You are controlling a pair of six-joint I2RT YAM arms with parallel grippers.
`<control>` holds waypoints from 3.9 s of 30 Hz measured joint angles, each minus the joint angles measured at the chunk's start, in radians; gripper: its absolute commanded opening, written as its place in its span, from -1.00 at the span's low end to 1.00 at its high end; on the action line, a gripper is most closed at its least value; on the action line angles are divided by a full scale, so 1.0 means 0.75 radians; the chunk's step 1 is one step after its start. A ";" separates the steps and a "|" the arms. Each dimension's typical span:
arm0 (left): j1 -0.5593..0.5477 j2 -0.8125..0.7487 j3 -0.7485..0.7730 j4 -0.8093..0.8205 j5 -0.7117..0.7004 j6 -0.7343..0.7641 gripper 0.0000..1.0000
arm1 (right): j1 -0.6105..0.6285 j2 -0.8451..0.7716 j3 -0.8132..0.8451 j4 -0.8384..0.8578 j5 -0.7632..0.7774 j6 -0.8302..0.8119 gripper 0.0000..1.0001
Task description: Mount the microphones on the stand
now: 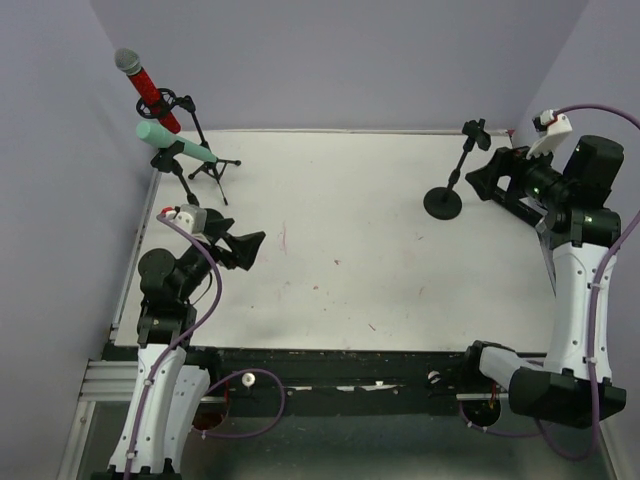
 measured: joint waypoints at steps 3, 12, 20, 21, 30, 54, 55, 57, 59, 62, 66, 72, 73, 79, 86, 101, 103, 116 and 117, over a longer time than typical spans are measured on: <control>-0.001 -0.012 -0.004 0.002 0.001 0.005 0.97 | -0.036 0.028 -0.011 0.036 0.060 0.058 1.00; -0.001 -0.015 -0.014 0.003 0.001 0.009 0.97 | -0.044 0.261 0.024 0.190 0.086 0.015 0.83; -0.001 -0.010 -0.015 0.004 0.003 0.017 0.97 | -0.043 0.559 0.202 0.190 0.073 -0.081 0.61; -0.001 -0.008 -0.015 0.004 0.004 0.017 0.97 | -0.042 0.572 0.224 0.190 0.072 -0.092 0.59; -0.001 0.009 -0.015 0.003 0.006 0.020 0.97 | 0.054 0.607 0.306 0.193 0.100 -0.184 0.30; -0.001 0.015 -0.015 0.036 0.095 0.000 0.97 | 0.155 0.581 0.305 0.113 0.038 -0.339 -0.88; -0.001 0.015 -0.015 0.045 0.105 -0.004 0.97 | 0.182 0.572 0.305 0.092 -0.001 -0.356 -0.88; 0.000 0.015 -0.016 0.058 0.123 -0.009 0.97 | 0.252 0.553 0.306 0.043 -0.092 -0.386 -0.88; 0.000 0.015 -0.017 0.074 0.141 -0.011 0.97 | 0.339 0.542 0.316 -0.012 -0.192 -0.408 -0.88; 0.000 0.015 -0.021 0.101 0.169 -0.015 0.97 | 0.469 0.542 0.355 -0.084 -0.335 -0.446 -0.87; -0.001 0.010 -0.039 0.129 0.195 -0.016 0.97 | 0.623 0.545 0.382 -0.177 -0.474 -0.546 -0.85; 0.000 0.007 -0.055 0.158 0.225 -0.016 0.97 | 0.785 0.581 0.380 -0.326 -0.488 -0.746 -0.78; 0.000 0.007 -0.055 0.161 0.228 -0.016 0.97 | 0.802 0.582 0.374 -0.345 -0.485 -0.779 -0.77; 0.000 0.007 -0.056 0.170 0.245 -0.017 0.97 | 0.838 0.548 0.322 -0.379 -0.489 -0.917 -0.50; -0.001 0.007 -0.056 0.181 0.253 -0.026 0.97 | 0.831 0.454 0.216 -0.371 -0.451 -0.923 0.62; -0.001 -0.043 -0.060 0.196 0.272 -0.039 0.97 | 0.350 0.295 0.279 -0.308 -0.252 -0.731 1.00; -0.001 -0.049 -0.060 0.197 0.275 -0.042 0.97 | 0.340 0.307 0.265 -0.257 -0.097 -0.725 1.00; -0.001 -0.068 -0.063 0.226 0.300 -0.066 0.97 | 0.109 1.193 0.466 -0.184 0.725 -0.860 1.00; -0.001 -0.068 -0.064 0.226 0.300 -0.066 0.97 | 0.098 1.239 0.485 -0.188 0.768 -0.878 0.98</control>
